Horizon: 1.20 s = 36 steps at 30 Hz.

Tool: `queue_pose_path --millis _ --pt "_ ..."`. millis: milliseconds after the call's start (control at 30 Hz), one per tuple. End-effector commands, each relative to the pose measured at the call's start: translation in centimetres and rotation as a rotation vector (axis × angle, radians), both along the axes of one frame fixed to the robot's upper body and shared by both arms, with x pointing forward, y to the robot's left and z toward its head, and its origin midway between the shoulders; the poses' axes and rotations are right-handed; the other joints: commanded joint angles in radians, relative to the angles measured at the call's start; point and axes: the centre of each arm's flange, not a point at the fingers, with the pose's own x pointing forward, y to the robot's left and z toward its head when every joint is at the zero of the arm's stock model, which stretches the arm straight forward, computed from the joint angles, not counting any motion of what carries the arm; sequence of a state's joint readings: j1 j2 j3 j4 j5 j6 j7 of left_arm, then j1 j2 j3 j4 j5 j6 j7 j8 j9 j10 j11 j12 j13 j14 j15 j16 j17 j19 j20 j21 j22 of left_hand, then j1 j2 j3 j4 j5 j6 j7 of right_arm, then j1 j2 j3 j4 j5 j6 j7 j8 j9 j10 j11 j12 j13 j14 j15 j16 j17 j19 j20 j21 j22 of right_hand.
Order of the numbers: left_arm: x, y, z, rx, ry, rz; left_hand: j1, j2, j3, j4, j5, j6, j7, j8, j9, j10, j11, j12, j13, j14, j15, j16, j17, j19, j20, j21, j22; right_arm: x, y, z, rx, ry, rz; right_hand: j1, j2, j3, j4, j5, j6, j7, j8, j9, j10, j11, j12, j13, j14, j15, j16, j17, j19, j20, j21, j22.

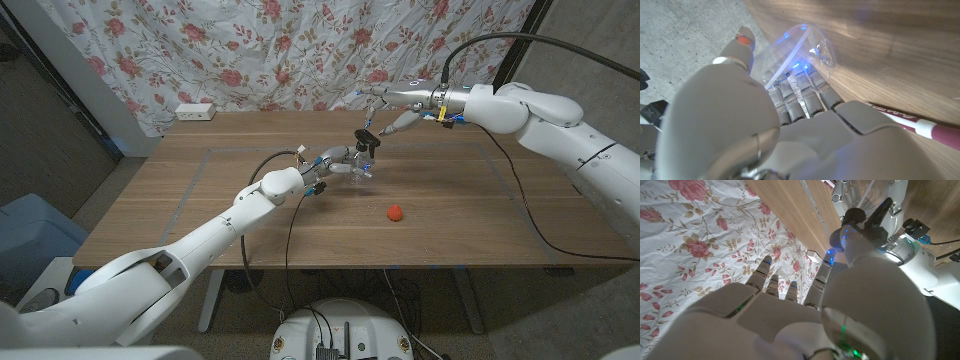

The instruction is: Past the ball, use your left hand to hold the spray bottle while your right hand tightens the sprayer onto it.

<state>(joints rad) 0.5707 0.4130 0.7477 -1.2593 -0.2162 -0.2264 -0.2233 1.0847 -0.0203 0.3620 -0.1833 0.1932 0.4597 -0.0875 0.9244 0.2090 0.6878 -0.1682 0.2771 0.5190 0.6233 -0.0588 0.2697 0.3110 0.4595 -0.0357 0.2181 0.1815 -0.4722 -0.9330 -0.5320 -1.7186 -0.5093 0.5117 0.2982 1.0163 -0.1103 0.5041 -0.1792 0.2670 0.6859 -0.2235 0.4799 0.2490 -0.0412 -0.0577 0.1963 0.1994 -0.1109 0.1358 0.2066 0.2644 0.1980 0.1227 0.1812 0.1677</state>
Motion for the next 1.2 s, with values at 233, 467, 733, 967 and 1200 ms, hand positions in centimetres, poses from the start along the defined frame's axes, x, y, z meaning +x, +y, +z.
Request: queue_pose_path --millis 233,467,733,967,1200 --pt "0.2 -0.3 0.2 0.005 0.003 -0.006 -0.065 0.138 0.017 0.016 0.007 0.023 0.003 0.008 0.003 0.015 -0.005 -0.004 0.002 0.009 -0.127 0.002 0.001 -0.001 -0.003 0.000 0.002 1.0 0.9 -0.7 -0.033 0.052 0.027 0.023 -0.005 0.010 0.001 0.006 0.039 0.001 0.017 0.005 -0.005 -0.010 0.005 0.003 -0.016 0.001 -0.003 0.003 -0.010 -0.003 0.000 -0.001" --pt "0.2 -0.3 0.0 0.005 0.008 -0.006 -0.065 0.139 0.018 0.016 0.007 0.023 0.003 0.009 0.002 0.017 -0.002 -0.005 0.002 0.012 -0.127 0.002 0.000 0.001 -0.003 0.000 0.002 1.2 0.9 -0.8 -0.016 0.057 0.038 0.031 -0.001 0.014 0.004 0.007 0.059 0.001 0.025 0.007 -0.001 -0.017 0.006 0.002 -0.018 -0.003 0.000 0.005 -0.013 -0.007 0.001 -0.001" --pt "0.2 -0.4 -0.1 0.006 0.008 -0.008 -0.065 0.138 0.017 0.015 0.007 0.024 0.002 0.009 0.002 0.017 0.000 -0.005 0.002 0.013 -0.128 0.002 0.000 0.001 -0.004 0.000 0.002 1.0 0.9 -0.5 0.006 0.038 0.045 0.038 -0.002 0.015 0.004 0.006 0.079 0.000 0.033 0.009 0.007 -0.019 0.009 0.001 -0.012 -0.008 0.005 0.006 -0.007 -0.009 0.004 -0.001" --pt "0.2 -0.4 -0.1 0.013 0.006 -0.019 -0.058 0.134 0.017 0.009 0.007 0.029 -0.001 0.012 0.002 0.021 -0.008 -0.006 0.001 0.016 -0.132 0.005 0.001 0.002 -0.005 0.000 0.002 0.8 0.8 -0.2 0.016 0.030 0.044 0.039 -0.002 0.014 0.007 0.004 0.089 0.000 0.036 0.009 0.011 -0.017 0.010 0.001 -0.004 -0.010 0.010 0.007 -0.001 -0.011 0.006 -0.001" --pt "0.4 -0.7 0.0 0.042 0.003 -0.049 -0.050 0.129 0.015 0.005 0.007 0.037 -0.006 0.016 0.001 0.033 -0.014 -0.003 0.002 0.023 -0.139 0.010 0.003 0.003 -0.005 0.001 0.002 0.5 0.5 0.3 0.023 0.015 0.030 0.039 -0.002 0.012 0.009 0.003 0.092 0.000 0.037 0.008 0.012 -0.013 0.009 0.000 0.001 -0.010 0.013 0.008 0.005 -0.009 0.008 -0.001"
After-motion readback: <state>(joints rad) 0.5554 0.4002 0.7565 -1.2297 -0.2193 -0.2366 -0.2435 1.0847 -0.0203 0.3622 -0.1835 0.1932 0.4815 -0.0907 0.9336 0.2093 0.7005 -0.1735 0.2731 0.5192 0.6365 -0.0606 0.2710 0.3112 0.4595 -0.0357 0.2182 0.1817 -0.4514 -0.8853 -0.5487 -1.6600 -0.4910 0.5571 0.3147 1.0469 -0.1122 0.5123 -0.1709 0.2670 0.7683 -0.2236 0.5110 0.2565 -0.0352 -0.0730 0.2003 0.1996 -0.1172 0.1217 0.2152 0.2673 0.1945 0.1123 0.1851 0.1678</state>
